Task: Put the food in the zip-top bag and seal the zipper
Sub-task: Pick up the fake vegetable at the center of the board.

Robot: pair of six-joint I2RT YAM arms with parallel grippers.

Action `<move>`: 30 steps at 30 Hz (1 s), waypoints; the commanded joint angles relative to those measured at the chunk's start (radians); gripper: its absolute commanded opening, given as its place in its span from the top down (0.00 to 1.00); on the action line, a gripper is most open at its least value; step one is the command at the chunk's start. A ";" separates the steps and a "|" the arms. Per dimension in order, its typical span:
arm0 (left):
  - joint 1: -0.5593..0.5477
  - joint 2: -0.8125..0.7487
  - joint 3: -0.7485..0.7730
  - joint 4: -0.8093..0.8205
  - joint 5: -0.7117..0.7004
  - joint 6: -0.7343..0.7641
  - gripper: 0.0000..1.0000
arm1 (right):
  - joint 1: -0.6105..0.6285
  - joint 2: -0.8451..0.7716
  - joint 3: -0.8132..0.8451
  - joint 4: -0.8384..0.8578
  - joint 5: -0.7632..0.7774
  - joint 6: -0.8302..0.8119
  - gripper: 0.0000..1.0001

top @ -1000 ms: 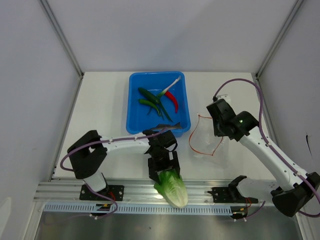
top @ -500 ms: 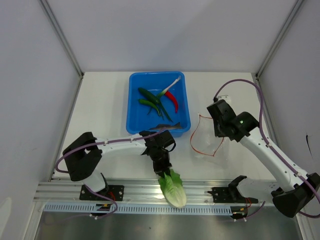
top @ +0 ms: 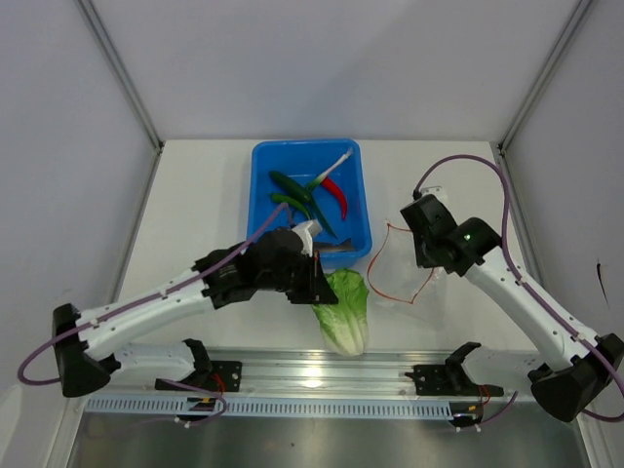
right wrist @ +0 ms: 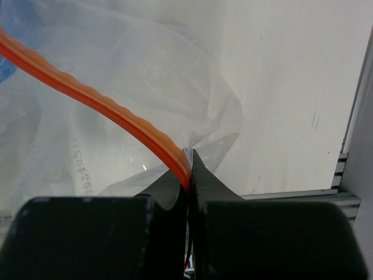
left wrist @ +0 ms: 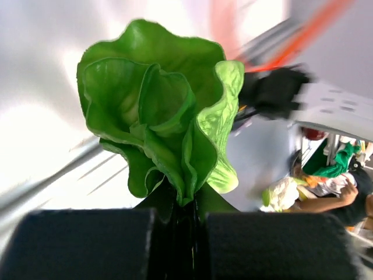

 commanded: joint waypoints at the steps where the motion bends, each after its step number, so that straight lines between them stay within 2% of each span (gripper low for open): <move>1: -0.008 -0.097 0.044 0.171 -0.084 0.187 0.99 | 0.007 0.004 0.029 0.017 -0.006 0.006 1.00; 6: -0.009 -0.149 0.059 0.310 -0.072 0.276 0.99 | 0.007 0.013 0.040 0.011 -0.031 0.015 1.00; 10: -0.011 -0.189 0.044 0.438 -0.162 0.328 0.99 | 0.010 0.009 0.048 0.007 -0.048 0.023 1.00; 12: -0.012 -0.197 0.010 0.564 -0.239 0.350 0.99 | 0.012 0.006 0.048 0.011 -0.060 0.028 1.00; 14: -0.012 -0.167 0.024 0.590 -0.306 0.374 0.99 | 0.010 0.004 0.046 0.020 -0.089 0.031 1.00; 19: -0.012 -0.120 0.015 0.733 -0.360 0.422 0.99 | 0.010 0.012 0.055 0.034 -0.149 0.049 1.00; 24: -0.012 -0.075 0.002 0.771 -0.428 0.423 1.00 | -0.002 0.027 0.077 0.036 -0.193 0.069 1.00; 30: -0.014 -0.039 -0.022 0.767 -0.430 0.328 0.99 | -0.039 0.022 0.078 0.068 -0.263 0.110 1.00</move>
